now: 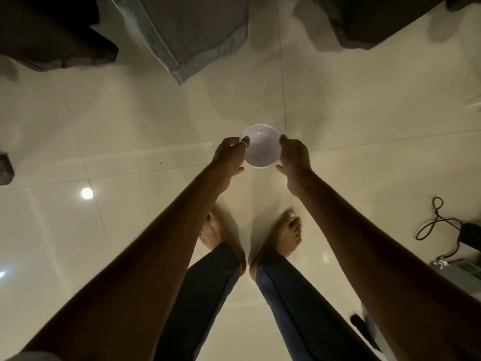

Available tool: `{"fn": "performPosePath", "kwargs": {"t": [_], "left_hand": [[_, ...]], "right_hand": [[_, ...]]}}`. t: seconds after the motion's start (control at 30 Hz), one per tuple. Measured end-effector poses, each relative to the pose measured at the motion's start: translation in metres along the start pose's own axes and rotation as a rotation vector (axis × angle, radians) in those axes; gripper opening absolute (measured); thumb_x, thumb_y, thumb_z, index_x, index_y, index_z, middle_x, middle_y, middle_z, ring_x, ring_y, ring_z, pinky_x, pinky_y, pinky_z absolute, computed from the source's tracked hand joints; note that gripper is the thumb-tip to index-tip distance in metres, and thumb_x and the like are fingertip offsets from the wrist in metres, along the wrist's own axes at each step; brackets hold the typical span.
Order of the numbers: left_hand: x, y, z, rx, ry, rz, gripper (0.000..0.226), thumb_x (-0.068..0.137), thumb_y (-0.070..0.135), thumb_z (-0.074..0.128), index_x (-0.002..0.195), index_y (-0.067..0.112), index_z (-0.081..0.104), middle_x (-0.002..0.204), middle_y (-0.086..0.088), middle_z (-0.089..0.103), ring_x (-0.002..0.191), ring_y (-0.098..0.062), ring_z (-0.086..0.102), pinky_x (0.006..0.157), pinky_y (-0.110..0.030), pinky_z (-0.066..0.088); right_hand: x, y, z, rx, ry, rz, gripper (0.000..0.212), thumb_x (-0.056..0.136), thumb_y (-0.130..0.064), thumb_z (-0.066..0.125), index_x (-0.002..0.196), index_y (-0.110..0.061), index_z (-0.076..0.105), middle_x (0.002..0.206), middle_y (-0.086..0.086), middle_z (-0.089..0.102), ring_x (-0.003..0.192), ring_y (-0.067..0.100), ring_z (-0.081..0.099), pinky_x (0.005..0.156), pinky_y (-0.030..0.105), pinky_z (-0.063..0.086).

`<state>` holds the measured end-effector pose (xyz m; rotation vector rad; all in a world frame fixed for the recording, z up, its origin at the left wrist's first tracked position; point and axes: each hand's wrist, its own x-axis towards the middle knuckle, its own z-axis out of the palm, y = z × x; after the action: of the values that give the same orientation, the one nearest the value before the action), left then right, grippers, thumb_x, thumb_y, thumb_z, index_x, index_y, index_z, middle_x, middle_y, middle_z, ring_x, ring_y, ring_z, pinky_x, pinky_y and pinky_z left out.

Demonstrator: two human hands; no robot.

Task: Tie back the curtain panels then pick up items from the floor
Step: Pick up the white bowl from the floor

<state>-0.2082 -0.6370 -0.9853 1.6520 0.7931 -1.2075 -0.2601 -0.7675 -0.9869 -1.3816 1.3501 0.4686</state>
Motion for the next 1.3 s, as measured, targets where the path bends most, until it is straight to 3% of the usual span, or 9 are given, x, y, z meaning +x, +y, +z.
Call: {"fn": "performPosePath", "kwargs": {"t": [0.07,0.17,0.27,0.43,0.7,0.9,1.07,1.17,1.3], "left_hand": [[-0.024,0.011,-0.004,-0.018,0.022,0.018,0.04,0.103,0.037,0.051,0.141,0.026,0.052,0.142,-0.003,0.052,0.123,-0.025,0.058,0.093,-0.039,0.054],[-0.065,0.032,-0.005,-0.051,0.045,0.079,0.035,0.103,0.037,0.049,0.136,0.028,0.057,0.139,-0.006,0.055,0.121,-0.028,0.058,0.088,-0.039,0.056],[-0.114,0.05,-0.008,-0.138,0.032,0.141,0.033,0.104,0.037,0.048,0.136,0.03,0.054,0.137,-0.009,0.052,0.122,-0.031,0.056,0.084,-0.037,0.055],[-0.209,0.081,-0.019,-0.302,-0.021,0.135,0.02,0.103,0.043,0.051,0.12,0.034,0.055,0.126,-0.007,0.055,0.106,-0.025,0.065,0.064,-0.027,0.059],[-0.359,0.094,-0.021,-0.313,0.002,0.051,0.012,0.099,0.05,0.054,0.1,0.038,0.056,0.103,-0.001,0.06,0.093,-0.021,0.065,0.059,-0.028,0.059],[-0.484,0.087,-0.013,-0.51,0.004,0.027,0.045,0.1,0.044,0.056,0.139,0.023,0.05,0.136,-0.014,0.056,0.121,-0.034,0.059,0.068,-0.033,0.057],[-0.57,0.078,-0.014,-0.569,0.02,0.105,0.041,0.102,0.043,0.053,0.138,0.023,0.051,0.134,-0.014,0.059,0.11,-0.031,0.064,0.077,-0.04,0.058],[-0.606,0.064,-0.025,-0.476,0.04,0.201,0.041,0.102,0.049,0.05,0.139,0.03,0.047,0.13,-0.011,0.061,0.101,-0.022,0.067,0.063,-0.031,0.058],[-0.632,0.051,-0.05,-0.47,0.07,0.238,0.033,0.1,0.054,0.049,0.129,0.038,0.048,0.13,-0.007,0.061,0.103,-0.02,0.066,0.057,-0.025,0.056]], "right_hand": [[-0.023,-0.012,-0.011,0.087,-0.005,0.034,0.021,0.101,-0.033,0.049,0.086,-0.024,0.061,0.107,0.009,0.064,0.115,0.035,0.062,0.093,0.054,0.057],[-0.054,-0.031,-0.025,0.271,-0.062,0.051,0.025,0.102,-0.031,0.055,0.121,-0.016,0.059,0.13,0.012,0.057,0.118,0.034,0.06,0.074,0.042,0.06],[-0.091,-0.056,-0.042,0.353,-0.133,0.023,0.029,0.103,-0.035,0.056,0.128,-0.022,0.051,0.126,0.007,0.055,0.109,0.031,0.063,0.067,0.038,0.058],[-0.17,-0.099,-0.076,0.376,-0.226,-0.005,0.034,0.104,-0.041,0.054,0.133,-0.025,0.048,0.128,0.007,0.056,0.107,0.028,0.065,0.072,0.037,0.057],[-0.309,-0.119,-0.14,0.42,-0.316,0.073,0.053,0.1,-0.051,0.054,0.144,-0.02,0.045,0.137,0.017,0.054,0.114,0.033,0.061,0.073,0.036,0.051],[-0.415,-0.129,-0.177,0.568,-0.353,0.059,0.059,0.096,-0.054,0.057,0.143,-0.018,0.05,0.135,0.016,0.06,0.116,0.036,0.065,0.076,0.037,0.059],[-0.496,-0.132,-0.194,0.585,-0.353,0.009,0.058,0.098,-0.055,0.054,0.141,-0.017,0.052,0.132,0.018,0.064,0.115,0.04,0.066,0.084,0.047,0.06],[-0.532,-0.129,-0.194,0.597,-0.355,0.008,0.06,0.099,-0.059,0.05,0.139,-0.015,0.053,0.128,0.02,0.066,0.114,0.044,0.065,0.102,0.06,0.051],[-0.571,-0.127,-0.172,0.608,-0.352,0.024,0.057,0.098,-0.059,0.051,0.136,-0.016,0.054,0.122,0.018,0.067,0.112,0.04,0.065,0.098,0.052,0.053]]}}
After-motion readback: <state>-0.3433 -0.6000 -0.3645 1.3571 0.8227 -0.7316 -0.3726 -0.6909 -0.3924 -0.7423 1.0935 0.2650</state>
